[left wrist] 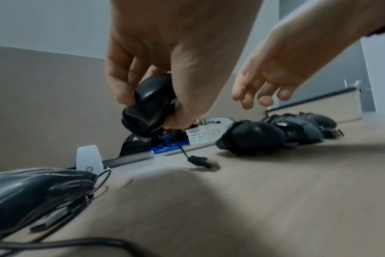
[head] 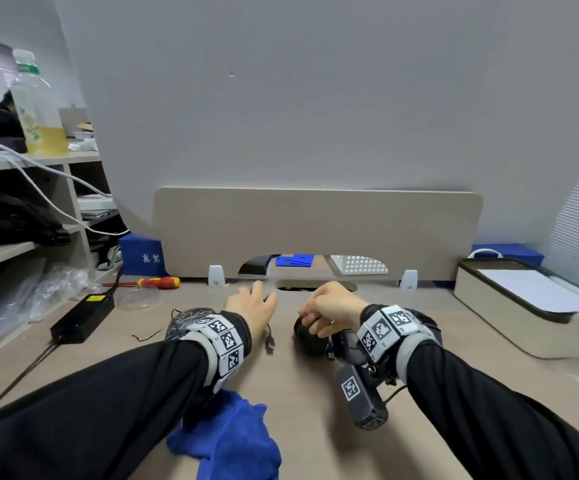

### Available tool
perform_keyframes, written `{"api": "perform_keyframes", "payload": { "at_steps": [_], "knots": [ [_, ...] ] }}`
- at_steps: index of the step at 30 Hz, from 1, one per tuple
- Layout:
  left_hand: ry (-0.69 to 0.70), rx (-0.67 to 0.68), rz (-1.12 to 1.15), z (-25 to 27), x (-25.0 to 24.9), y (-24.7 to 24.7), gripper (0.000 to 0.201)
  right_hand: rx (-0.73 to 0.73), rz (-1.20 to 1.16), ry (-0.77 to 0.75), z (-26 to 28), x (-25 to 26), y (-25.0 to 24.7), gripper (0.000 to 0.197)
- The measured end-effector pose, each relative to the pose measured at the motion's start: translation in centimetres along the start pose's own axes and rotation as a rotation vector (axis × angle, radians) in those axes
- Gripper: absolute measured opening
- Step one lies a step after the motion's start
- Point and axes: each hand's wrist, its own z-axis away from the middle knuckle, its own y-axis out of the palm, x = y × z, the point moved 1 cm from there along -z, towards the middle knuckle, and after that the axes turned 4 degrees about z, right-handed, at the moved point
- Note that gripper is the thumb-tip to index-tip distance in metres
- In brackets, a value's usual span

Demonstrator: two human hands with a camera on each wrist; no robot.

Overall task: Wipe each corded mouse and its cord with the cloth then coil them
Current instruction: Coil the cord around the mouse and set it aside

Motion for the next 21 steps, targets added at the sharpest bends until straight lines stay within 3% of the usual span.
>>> {"api": "perform_keyframes", "payload": {
  "at_steps": [7, 9, 12, 18, 21],
  "knots": [
    [0.021, 0.127, 0.002, -0.2, -0.4, 1.3, 0.051, -0.103, 0.133, -0.031, -0.8, -0.9, -0.4, 0.012],
    [0.006, 0.173, 0.085, -0.2, -0.2, 1.3, 0.049, -0.137, 0.184, -0.042, -1.0, -0.9, -0.3, 0.012],
    [-0.009, 0.258, 0.239, -0.2, 0.1, 0.9, 0.065, -0.163, 0.232, -0.061, -1.2, -0.7, -0.2, 0.015],
    [-0.078, 0.319, 0.457, -0.8, 1.4, 1.1, 0.079, -0.069, 0.339, 0.012, -1.0, -1.1, 0.3, 0.04],
    [-0.05, 0.298, 0.512, -1.2, 0.4, 1.7, 0.078, -0.044, 0.409, 0.04, -1.2, -1.7, 0.4, 0.043]
  ]
}}
